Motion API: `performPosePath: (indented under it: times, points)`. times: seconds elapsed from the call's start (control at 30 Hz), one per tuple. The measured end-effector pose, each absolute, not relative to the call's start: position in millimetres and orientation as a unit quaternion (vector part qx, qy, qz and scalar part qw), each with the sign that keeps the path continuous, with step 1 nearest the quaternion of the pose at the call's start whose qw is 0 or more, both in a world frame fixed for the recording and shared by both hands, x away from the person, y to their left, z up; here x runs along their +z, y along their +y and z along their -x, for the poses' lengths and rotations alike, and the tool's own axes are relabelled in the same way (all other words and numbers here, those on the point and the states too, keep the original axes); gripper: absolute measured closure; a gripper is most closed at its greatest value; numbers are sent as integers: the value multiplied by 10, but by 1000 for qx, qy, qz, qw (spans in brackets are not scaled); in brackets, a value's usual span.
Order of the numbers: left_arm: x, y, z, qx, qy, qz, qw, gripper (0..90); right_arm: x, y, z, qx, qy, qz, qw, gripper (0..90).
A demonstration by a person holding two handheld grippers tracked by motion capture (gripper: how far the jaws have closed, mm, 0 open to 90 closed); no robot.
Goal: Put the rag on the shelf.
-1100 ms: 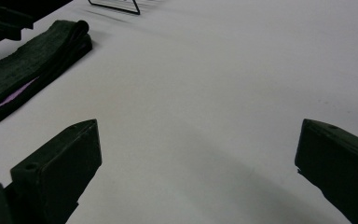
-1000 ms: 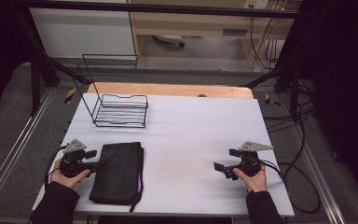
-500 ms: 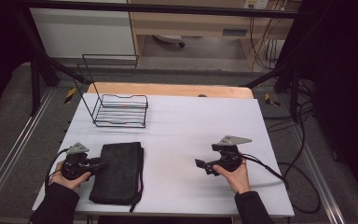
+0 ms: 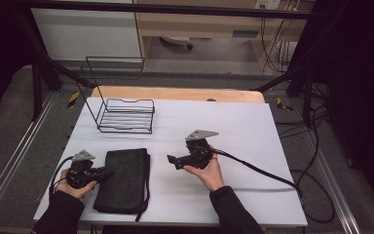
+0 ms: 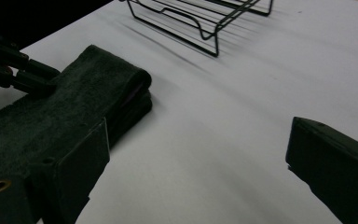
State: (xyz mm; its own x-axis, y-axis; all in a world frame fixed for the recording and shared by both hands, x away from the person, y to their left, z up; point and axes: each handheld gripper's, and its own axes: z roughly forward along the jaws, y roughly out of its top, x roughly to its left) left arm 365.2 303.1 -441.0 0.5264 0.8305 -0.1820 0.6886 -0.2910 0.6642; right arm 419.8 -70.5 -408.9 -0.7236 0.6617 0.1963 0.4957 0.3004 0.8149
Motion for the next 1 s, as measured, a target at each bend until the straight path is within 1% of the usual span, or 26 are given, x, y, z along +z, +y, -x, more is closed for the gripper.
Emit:
performPosePath:
  times: [0.07,0.1,0.13,0.17,0.2,0.23,0.27,0.3,0.33,0.43,0.47,0.5,0.63,0.67,0.8,0.87,0.9,0.97,1.0]
  points:
    - [-4413,3029,-3653,99,476,-797,358,704,-4120,-580,-4243,468,804,-357,80,107]
    - [-4415,3027,-3655,98,475,-798,358,715,-4171,-415,-4301,466,810,-348,74,130]
    - [-4414,3026,-3655,98,475,-798,357,715,-4171,-415,-4301,466,810,-348,74,149]
    - [-4415,3026,-3656,98,474,-799,357,726,-4219,-286,-4349,467,811,-347,67,181]
    - [-4415,3026,-3657,98,474,-799,357,726,-4219,-286,-4349,467,811,-347,67,181]
    - [-4415,3025,-3658,97,474,-799,357,738,-4272,-141,-4400,465,812,-348,59,208]
    - [-4414,3026,-3659,99,473,-800,357,738,-4272,-141,-4400,465,812,-348,59,208]
    - [-4415,3024,-3657,98,473,-799,357,749,-4323,-7,-4446,460,816,-346,54,252]
    - [-4415,3023,-3657,99,473,-799,357,749,-4323,-7,-4446,460,816,-346,54,252]
    - [-4414,3026,-3659,97,473,-800,357,758,-4396,147,-4507,454,819,-348,51,326]
    - [-4414,3028,-3661,96,473,-799,358,761,-4444,213,-4539,453,820,-347,45,378]
    - [-4414,3032,-3665,95,473,-799,358,761,-4444,213,-4539,453,820,-347,45,378]
    - [-4416,3040,-3669,92,475,-798,359,765,-4537,289,-4591,442,827,-347,33,475]
    - [-4416,3039,-3668,93,475,-798,360,765,-4537,289,-4591,442,827,-347,33,475]
    - [-4416,3044,-3670,90,477,-796,361,769,-4575,296,-4600,443,828,-343,18,588]
    - [-4415,3049,-3672,89,478,-795,362,779,-4587,307,-4584,445,828,-341,8,659]
    - [-4414,3050,-3672,89,478,-795,362,779,-4587,307,-4584,445,828,-341,8,659]
    - [-4410,3051,-3669,89,479,-795,362,788,-4593,306,-4582,446,828,-341,4,696]
    - [-4410,3052,-3669,89,480,-794,362,798,-4581,305,-4576,446,827,-341,-2,757]
